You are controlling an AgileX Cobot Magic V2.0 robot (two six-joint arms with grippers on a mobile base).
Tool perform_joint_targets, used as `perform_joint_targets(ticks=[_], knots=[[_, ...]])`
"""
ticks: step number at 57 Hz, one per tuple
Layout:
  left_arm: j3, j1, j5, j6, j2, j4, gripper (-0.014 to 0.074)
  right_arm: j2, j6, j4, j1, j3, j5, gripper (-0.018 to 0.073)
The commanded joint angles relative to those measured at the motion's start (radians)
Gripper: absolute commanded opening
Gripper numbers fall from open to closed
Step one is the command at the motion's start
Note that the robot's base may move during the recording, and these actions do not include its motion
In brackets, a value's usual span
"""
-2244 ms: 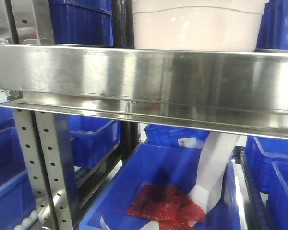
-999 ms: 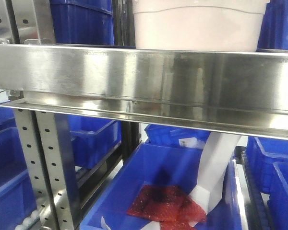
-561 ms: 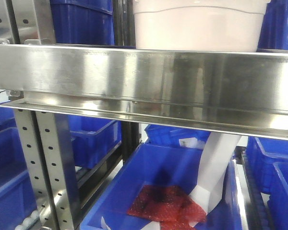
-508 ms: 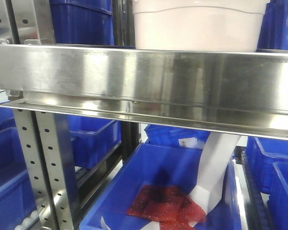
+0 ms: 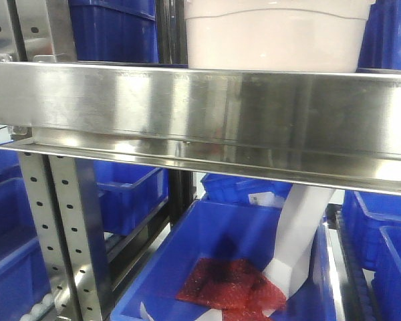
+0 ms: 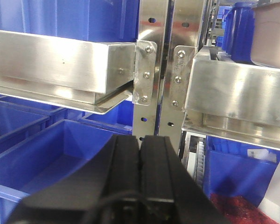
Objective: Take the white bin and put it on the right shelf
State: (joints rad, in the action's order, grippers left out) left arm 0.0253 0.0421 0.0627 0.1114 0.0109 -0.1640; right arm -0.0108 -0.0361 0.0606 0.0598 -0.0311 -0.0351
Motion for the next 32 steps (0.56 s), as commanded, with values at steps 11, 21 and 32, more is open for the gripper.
perform_joint_targets(ticks=[11,21,32], knots=[[0.011,0.000,-0.094,-0.007,0.008,-0.008,-0.0119,-0.020,0.001,0.001,-0.002,0.025,0.095,0.0076],[0.011,0.000,-0.094,-0.007,0.008,-0.008,-0.0119,-0.020,0.001,0.001,-0.002,0.025,0.095,0.0076],[0.011,0.000,-0.094,-0.007,0.008,-0.008,-0.0119,-0.020,0.001,0.001,-0.002,0.025,0.095,0.0076]])
